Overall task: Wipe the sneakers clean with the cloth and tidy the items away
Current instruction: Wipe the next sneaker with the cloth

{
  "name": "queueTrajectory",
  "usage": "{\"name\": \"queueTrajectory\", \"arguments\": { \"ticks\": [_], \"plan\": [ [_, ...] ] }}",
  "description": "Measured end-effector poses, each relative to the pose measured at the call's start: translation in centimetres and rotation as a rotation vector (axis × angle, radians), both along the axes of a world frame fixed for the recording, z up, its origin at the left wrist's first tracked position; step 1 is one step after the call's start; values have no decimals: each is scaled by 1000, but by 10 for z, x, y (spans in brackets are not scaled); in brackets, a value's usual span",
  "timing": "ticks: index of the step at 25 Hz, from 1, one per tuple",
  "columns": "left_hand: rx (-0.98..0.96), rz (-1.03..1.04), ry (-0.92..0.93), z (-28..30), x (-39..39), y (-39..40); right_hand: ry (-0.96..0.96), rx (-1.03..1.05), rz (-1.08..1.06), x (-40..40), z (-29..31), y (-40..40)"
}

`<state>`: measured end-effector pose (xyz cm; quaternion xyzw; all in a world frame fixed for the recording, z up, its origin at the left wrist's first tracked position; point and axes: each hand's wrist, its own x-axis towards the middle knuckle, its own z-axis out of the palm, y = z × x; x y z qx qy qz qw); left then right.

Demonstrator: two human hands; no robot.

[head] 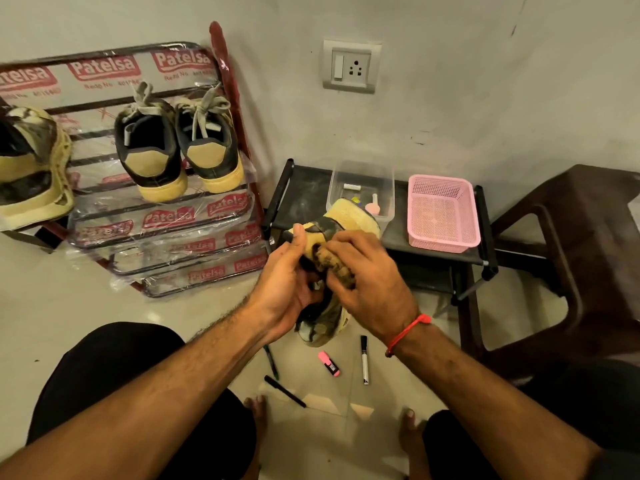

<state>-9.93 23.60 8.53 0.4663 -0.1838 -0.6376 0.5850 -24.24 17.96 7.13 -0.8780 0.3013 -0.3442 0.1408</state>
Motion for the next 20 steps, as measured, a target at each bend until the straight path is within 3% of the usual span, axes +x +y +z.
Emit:
{"name": "queueTrajectory", "arguments": {
  "ticks": [5, 11, 17, 20],
  "plan": [
    [-3, -74, -59, 3, -13, -1, -53, -19, -210, -9, 14, -29],
    [17, 37, -50, 4, 3, -2, 116, 140, -59, -5, -8, 2],
    [9, -48, -19, 6, -4, -2, -79, -43, -191, -10, 13, -27],
    [3, -1, -3, 6, 1, -3, 45, -11, -73, -5, 0, -11]
  ]
}}
